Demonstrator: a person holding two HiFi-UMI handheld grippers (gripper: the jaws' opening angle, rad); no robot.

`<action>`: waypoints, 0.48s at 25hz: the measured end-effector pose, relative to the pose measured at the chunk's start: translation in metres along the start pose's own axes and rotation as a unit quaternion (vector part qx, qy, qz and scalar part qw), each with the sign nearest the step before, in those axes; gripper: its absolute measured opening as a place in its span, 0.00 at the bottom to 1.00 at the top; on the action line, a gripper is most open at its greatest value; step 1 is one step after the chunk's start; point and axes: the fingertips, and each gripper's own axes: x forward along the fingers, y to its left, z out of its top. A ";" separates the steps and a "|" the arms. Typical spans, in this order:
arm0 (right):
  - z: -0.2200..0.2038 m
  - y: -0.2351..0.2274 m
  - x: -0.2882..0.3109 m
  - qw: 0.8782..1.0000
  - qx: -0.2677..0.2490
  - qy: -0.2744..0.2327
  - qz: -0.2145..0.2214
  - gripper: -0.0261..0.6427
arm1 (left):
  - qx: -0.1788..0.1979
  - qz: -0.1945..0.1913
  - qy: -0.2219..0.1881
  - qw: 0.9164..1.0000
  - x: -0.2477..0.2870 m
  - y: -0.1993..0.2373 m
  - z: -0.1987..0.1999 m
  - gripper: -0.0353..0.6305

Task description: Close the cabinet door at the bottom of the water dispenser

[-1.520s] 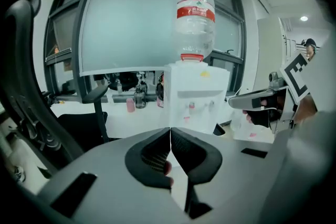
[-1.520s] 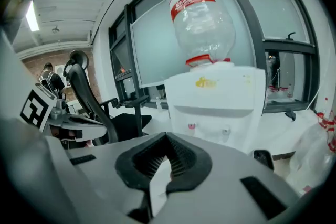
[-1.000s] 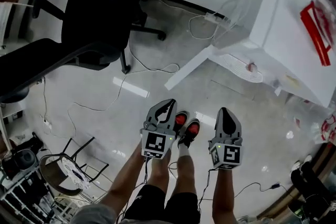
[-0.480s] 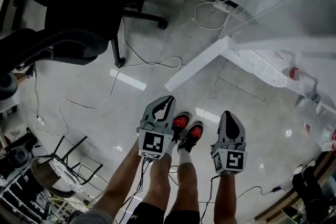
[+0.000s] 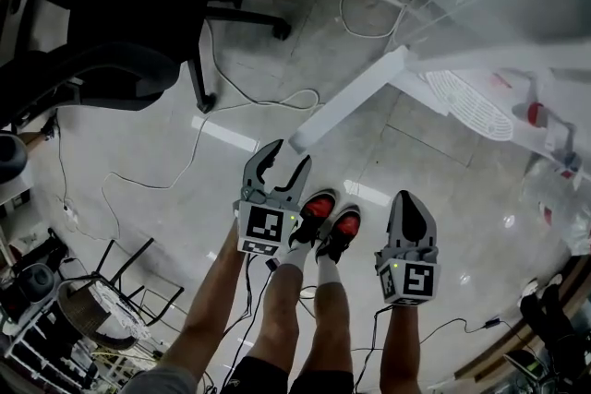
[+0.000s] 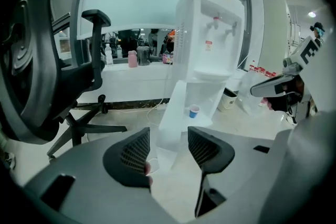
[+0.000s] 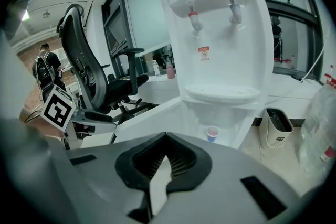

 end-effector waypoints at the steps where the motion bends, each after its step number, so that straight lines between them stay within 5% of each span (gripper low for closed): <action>1: 0.000 0.000 0.000 1.000 0.000 -0.001 0.000 0.06 | 0.002 -0.005 0.003 1.000 0.004 0.000 -0.002 0.40; 9: -0.013 -0.003 -0.001 1.000 0.013 -0.001 -0.015 0.06 | 0.023 0.001 0.027 0.999 0.025 0.000 -0.023 0.42; 12: -0.018 -0.005 -0.005 1.000 0.019 -0.003 -0.022 0.06 | 0.036 0.009 0.033 0.999 0.027 0.003 -0.028 0.34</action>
